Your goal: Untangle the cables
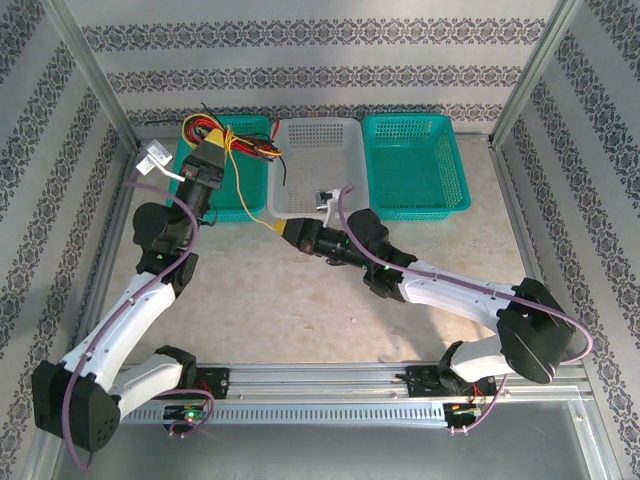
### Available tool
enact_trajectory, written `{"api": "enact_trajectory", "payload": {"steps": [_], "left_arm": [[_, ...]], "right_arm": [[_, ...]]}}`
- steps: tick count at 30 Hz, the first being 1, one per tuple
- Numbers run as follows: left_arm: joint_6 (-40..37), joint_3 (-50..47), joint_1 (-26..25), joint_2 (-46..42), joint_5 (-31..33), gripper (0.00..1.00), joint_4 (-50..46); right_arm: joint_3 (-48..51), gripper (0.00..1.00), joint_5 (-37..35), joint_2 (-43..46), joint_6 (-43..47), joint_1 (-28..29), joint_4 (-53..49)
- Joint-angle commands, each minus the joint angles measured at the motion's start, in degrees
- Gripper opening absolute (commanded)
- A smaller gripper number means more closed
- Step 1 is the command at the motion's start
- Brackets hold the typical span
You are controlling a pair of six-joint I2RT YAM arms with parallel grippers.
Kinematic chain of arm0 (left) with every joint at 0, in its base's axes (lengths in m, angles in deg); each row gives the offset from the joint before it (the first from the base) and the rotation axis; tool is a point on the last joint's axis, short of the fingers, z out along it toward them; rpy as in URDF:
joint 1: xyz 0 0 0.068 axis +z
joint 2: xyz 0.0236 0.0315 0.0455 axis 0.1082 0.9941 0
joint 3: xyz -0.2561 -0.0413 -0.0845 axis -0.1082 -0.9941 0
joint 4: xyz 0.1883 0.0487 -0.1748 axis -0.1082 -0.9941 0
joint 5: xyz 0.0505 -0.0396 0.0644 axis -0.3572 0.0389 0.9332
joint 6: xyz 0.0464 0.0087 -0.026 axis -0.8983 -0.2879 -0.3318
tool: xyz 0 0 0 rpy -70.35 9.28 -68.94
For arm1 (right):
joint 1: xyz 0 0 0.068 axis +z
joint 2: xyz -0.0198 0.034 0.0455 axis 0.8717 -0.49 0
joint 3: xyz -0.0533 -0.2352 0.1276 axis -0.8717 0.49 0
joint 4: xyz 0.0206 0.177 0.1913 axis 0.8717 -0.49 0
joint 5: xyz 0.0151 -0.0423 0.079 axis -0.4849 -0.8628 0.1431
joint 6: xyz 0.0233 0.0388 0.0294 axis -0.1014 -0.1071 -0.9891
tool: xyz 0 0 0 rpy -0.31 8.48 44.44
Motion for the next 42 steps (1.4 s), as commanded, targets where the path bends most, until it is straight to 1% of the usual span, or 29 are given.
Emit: {"api": "enact_trajectory", "payload": {"steps": [1, 4, 7, 11, 13, 15, 17, 19, 20, 22, 24, 26, 29, 31, 32, 36, 39, 42], "left_arm": [[-6.4, -0.9, 0.8, -1.0, 7.3, 0.0, 8.3], [-13.7, -1.6, 0.7, -2.7, 7.4, 0.0, 2.3], [-16.8, -5.0, 0.8, -5.2, 7.0, 0.0, -1.3], [-14.7, -11.4, 1.6, -9.5, 5.3, 0.0, -6.0], [-12.4, -14.8, 2.8, -11.2, 2.3, 0.0, -6.2], [-10.0, -16.7, 4.2, -11.8, -2.2, 0.0, -6.5], [-9.0, -16.9, 5.2, -10.8, -10.3, 0.0, -7.3], [-10.0, -16.1, 5.3, -7.7, -23.2, 0.0, -7.0], [-9.4, -16.2, 5.2, -6.4, -27.3, 0.0, -6.2], [-5.3, -17.1, 5.3, -3.9, -34.5, 0.0, -1.9], [-2.6, -17.2, 5.3, -3.3, -38.6, 0.0, 0.7], [-0.8, -17.1, 5.3, -2.9, -41.3, 0.0, 2.5], [3.3, -15.2, 5.2, -1.2, -45.5, 0.0, 6.1], [8.3, -13.8, 5.3, 0.2, -47.0, 0.0, 11.6], [10.1, -13.2, 5.2, 0.8, -47.5, 0.0, 13.9], [17.2, -10.2, 5.2, 3.8, -47.7, 0.0, 22.1], [22.7, -9.3, 5.2, 5.9, -46.7, 0.0, 29.4], [24.7, -8.0, 5.3, 7.4, -46.6, 0.0, 31.5]], "right_arm": [[-0.3, 0.0, -1.9, 0.9, -0.3, 2.4, 2.0], [-2.1, 0.0, -2.0, 4.3, 1.4, 3.2, 0.4], [-4.4, 0.0, -3.7, 9.0, 5.7, 3.2, -4.5], [-10.8, 0.0, -6.0, 14.9, 14.0, 2.9, -17.1], [-14.7, 0.0, -6.9, 16.8, 18.0, 2.3, -23.0], [-18.3, 0.0, -7.5, 17.8, 20.3, 1.0, -27.9], [-21.8, 0.0, -7.4, 18.3, 21.8, -0.4, -32.1], [-25.1, 0.0, -6.8, 18.7, 24.1, -1.6, -34.6], [-26.3, 0.0, -6.7, 18.8, 25.2, -1.9, -35.1], [-30.0, 0.0, -7.7, 18.5, 27.7, -3.2, -38.4], [-33.5, 0.0, -8.5, 17.7, 29.4, -5.3, -41.6], [-36.2, 0.0, -9.3, 16.7, 30.0, -8.5, -44.8], [-37.9, 0.0, -7.2, 14.8, 27.1, -15.5, -46.5], [-37.9, 0.0, -4.5, 13.0, 24.1, -20.0, -45.9], [-37.9, 0.0, -3.7, 12.2, 23.4, -21.2, -45.6], [-35.9, 0.0, -3.4, 9.8, 22.0, -25.0, -44.8], [-31.9, 0.0, 0.4, 8.4, 17.1, -29.1, -40.9], [-28.0, 0.0, 0.5, 7.9, 15.4, -30.4, -39.2]]}}
